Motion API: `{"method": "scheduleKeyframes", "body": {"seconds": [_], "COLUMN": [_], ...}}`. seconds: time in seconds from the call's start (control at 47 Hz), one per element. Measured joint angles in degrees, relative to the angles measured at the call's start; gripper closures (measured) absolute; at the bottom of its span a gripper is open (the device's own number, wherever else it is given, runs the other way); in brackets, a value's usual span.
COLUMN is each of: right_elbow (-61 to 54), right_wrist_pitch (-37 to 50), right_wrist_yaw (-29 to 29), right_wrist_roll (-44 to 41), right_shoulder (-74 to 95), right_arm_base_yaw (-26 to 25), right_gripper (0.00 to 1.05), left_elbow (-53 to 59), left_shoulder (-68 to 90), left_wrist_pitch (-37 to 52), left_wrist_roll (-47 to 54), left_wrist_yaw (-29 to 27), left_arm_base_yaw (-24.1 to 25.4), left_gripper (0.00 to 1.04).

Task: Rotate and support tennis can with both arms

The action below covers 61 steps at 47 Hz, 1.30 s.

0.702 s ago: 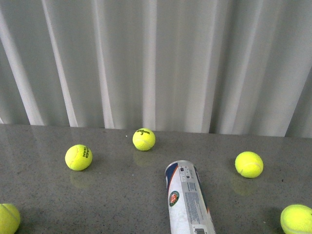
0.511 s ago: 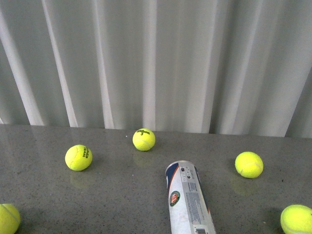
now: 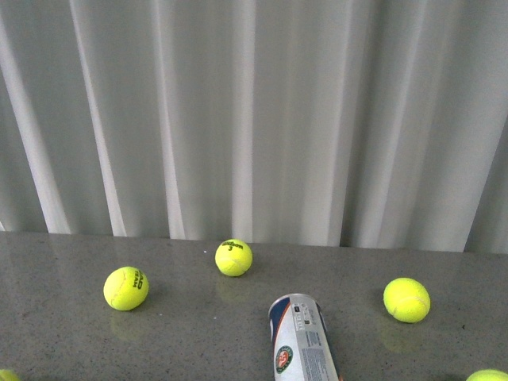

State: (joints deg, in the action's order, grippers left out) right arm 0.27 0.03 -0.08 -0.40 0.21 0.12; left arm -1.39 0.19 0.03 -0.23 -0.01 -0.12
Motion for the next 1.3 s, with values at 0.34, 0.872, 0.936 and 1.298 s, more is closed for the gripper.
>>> {"method": "scheduleKeyframes", "body": {"seconds": [0.34, 0.872, 0.936, 1.298], "right_elbow": [0.0, 1.2, 5.4, 19.6], "right_wrist_pitch": [0.0, -3.3, -10.2, -4.0], "right_wrist_yaw": [0.0, -3.8, -12.0, -5.9], "right_wrist_roll": [0.0, 0.6, 2.4, 7.2], "right_shoulder": [0.0, 1.4, 10.7, 48.6], "right_arm_base_yaw": [0.0, -1.1, -3.7, 11.3], "right_gripper": [0.07, 0.07, 0.07, 0.07], "left_elbow": [0.0, 0.0, 0.0, 0.0], "left_shoulder": [0.0, 0.0, 0.0, 0.0], "left_wrist_pitch": [0.0, 0.0, 0.0, 0.0], "left_wrist_roll": [0.0, 0.0, 0.0, 0.0], "left_wrist_yaw": [0.0, 0.0, 0.0, 0.0], "left_arm_base_yaw": [0.0, 0.0, 0.0, 0.0], "left_gripper": [0.07, 0.07, 0.07, 0.07]}}
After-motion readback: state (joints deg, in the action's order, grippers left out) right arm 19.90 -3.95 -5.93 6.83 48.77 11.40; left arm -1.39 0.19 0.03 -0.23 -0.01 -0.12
